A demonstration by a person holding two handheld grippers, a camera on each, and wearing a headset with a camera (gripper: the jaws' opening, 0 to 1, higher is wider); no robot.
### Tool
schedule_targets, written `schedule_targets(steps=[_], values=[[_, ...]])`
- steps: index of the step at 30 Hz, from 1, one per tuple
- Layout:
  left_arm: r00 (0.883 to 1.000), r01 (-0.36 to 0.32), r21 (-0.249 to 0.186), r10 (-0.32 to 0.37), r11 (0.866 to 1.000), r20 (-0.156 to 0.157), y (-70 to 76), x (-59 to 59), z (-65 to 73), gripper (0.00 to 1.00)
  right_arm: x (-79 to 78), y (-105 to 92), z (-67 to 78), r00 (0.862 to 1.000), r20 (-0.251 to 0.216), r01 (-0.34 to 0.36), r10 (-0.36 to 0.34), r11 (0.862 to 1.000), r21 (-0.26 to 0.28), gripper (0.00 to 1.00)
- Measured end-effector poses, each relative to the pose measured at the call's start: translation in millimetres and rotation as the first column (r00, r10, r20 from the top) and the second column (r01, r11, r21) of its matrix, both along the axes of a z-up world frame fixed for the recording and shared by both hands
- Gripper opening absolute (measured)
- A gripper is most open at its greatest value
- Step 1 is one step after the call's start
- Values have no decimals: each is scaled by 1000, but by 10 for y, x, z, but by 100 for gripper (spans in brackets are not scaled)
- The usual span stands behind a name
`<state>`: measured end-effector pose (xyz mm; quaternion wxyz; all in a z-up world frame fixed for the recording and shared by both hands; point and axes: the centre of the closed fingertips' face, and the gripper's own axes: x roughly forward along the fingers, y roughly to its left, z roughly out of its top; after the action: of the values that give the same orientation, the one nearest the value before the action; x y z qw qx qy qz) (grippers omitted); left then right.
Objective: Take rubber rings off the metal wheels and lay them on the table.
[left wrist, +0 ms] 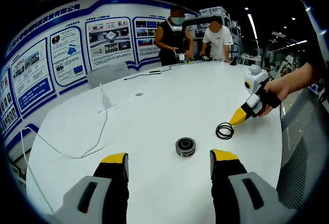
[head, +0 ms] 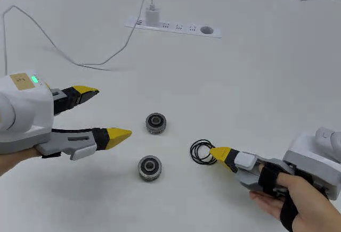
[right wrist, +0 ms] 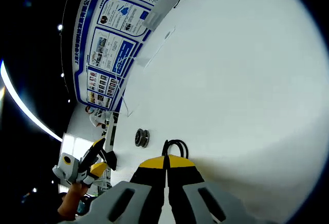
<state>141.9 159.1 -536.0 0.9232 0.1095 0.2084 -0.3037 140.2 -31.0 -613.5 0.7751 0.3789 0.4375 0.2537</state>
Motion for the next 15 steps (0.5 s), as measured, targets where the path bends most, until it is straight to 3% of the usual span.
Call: schedule_targets(steps=[4,9,12,15], values=[[1000,-5,-1,5,1000,-2,14,-9,0,66,-19,-31,-20,998,38,-38,41,996,-79,2],[1000,-6,-13,6,1000,-3,-4,-29,-17,66,-17,-74,-12,997,55,-49,55,992,-116,8],[1000,-4,-20,3,1000,-8,-16,-47,-40,67,-10,-94,38,990,110,-72,90,986,-153,11],[1000,-6,-29,6,1000,-11,-7,-59,-57,67,25,-129,128,971,203,-86,129,974,-209,14]])
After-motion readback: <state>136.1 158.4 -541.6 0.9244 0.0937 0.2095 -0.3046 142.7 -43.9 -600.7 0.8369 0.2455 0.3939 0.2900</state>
